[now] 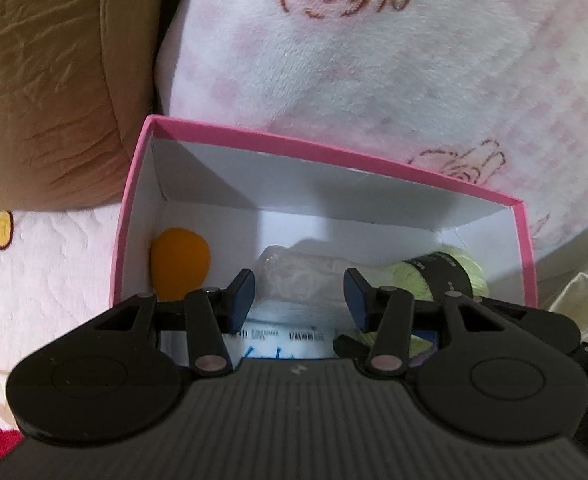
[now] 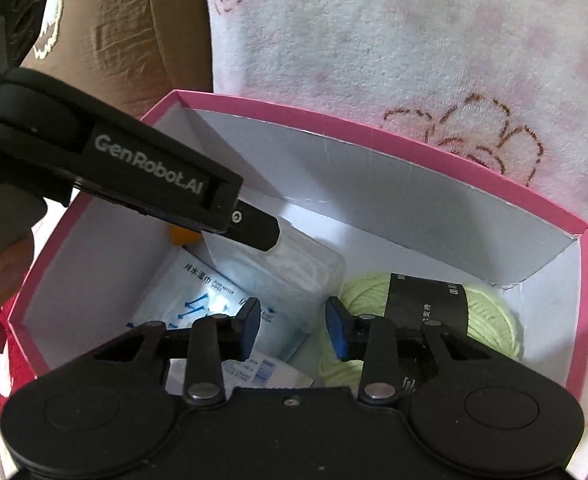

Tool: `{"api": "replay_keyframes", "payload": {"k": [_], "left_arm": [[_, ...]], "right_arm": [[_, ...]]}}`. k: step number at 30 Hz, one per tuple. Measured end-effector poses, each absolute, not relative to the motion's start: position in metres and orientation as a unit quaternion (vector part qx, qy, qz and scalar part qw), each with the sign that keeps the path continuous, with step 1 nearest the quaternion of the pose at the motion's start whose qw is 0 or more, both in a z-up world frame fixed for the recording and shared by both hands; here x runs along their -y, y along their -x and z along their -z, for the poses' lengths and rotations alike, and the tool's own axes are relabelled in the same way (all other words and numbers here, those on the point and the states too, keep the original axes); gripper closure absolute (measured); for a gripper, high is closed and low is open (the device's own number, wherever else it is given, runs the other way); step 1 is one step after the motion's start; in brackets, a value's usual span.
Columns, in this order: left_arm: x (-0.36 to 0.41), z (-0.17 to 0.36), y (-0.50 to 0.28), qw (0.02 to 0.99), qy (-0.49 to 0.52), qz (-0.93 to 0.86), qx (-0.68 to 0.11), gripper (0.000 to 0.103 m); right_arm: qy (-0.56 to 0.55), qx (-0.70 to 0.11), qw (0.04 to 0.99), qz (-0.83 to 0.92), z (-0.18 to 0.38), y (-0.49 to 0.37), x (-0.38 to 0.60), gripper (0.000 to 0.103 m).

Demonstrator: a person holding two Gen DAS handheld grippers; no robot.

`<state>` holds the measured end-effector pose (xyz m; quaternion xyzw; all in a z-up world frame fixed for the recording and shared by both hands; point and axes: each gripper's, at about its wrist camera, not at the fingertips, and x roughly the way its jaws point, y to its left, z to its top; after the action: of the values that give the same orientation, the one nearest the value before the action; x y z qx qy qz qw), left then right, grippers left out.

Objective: Organize objects
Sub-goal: 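Lower the floss box into the pink box and open the left gripper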

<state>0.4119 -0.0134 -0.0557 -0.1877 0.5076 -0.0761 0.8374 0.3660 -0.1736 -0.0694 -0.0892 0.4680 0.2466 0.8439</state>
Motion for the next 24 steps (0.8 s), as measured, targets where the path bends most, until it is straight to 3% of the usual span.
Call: {"api": "replay_keyframes", "payload": {"k": [12, 24], "left_arm": [[0.025, 0.062, -0.411, 0.868, 0.160, 0.054, -0.467, 0.057], [0.021, 0.049, -0.388, 0.859, 0.150, 0.060, -0.486, 0.056]], "right_arm": [[0.064, -0.437, 0.872, -0.214, 0.072, -0.352, 0.172, 0.066], [0.063, -0.426, 0.874, -0.223, 0.065, -0.322, 0.175, 0.063]]}}
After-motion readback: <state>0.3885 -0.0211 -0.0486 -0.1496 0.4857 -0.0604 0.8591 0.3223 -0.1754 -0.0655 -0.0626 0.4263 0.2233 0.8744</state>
